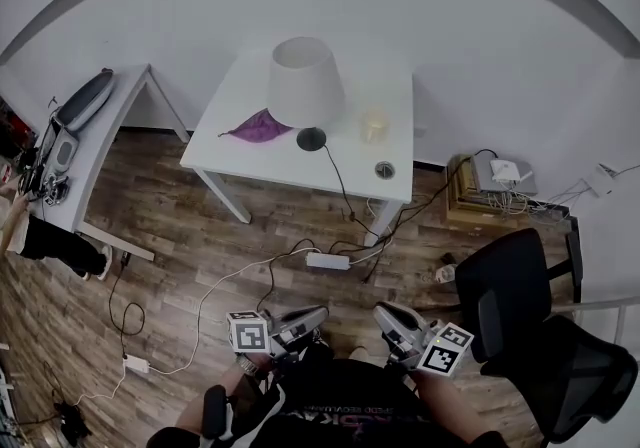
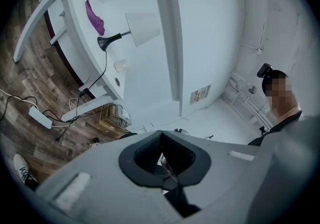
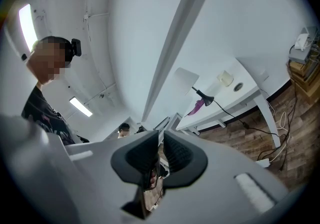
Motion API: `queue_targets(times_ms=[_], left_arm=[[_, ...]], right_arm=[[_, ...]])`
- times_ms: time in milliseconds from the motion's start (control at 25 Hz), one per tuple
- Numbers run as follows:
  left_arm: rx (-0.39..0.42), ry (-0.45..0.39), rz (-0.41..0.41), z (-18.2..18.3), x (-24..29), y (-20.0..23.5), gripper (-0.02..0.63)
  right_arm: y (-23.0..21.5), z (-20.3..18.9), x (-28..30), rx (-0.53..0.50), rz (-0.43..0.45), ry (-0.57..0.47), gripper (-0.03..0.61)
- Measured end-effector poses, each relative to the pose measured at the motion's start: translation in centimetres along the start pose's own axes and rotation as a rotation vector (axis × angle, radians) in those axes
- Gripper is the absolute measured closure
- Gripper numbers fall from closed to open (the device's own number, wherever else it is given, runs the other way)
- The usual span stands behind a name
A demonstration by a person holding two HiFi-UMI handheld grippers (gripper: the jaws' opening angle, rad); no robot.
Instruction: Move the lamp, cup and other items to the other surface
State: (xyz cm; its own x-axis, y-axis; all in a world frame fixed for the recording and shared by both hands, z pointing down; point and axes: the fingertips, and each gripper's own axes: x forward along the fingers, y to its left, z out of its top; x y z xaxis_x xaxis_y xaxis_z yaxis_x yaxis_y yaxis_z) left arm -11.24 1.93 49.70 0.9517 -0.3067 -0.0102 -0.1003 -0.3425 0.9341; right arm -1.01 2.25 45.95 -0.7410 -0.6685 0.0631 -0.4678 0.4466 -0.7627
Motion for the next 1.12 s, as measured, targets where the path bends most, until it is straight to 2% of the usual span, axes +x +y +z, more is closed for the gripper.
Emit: queue_targets(times_ms=[240, 440, 560, 680, 960, 1120], left_arm=[[0.009, 0.001, -0.037, 2.5, -1.4, 1.3, 0.621], [0.06, -0.013, -0.02, 4.4, -3.6, 1.2, 0.621], [0.077, -0.043, 0.002, 5.3, -5.2, 1.9, 0.621], [0.046, -0.091, 0.014, 5.6, -6.9, 2.5, 0.621], [0.04, -0.198, 0.041, 6.7, -9.4, 3.0, 0.621], [0.054, -0.276, 0.075, 8.1, -10.4, 3.1, 0.621]], right_arm=[[0.0, 0.5, 3.4, -0.014, -0.018, -0.01, 0.534], [0.6, 0.8, 6.0, -0.042, -0.024, -0.007, 0.517], [0.3, 1.1, 7.3, -0.054, -0.03, 0.003, 0.512], [0.0, 1.8, 8.7, -0.07, -0.035, 0.013, 0.506], [-1.7, 5.5, 11.3, -0.184, -0.064, 0.04, 0.494], [-5.2, 9.1, 13.1, -0.319, -0.119, 0.091, 0.48]])
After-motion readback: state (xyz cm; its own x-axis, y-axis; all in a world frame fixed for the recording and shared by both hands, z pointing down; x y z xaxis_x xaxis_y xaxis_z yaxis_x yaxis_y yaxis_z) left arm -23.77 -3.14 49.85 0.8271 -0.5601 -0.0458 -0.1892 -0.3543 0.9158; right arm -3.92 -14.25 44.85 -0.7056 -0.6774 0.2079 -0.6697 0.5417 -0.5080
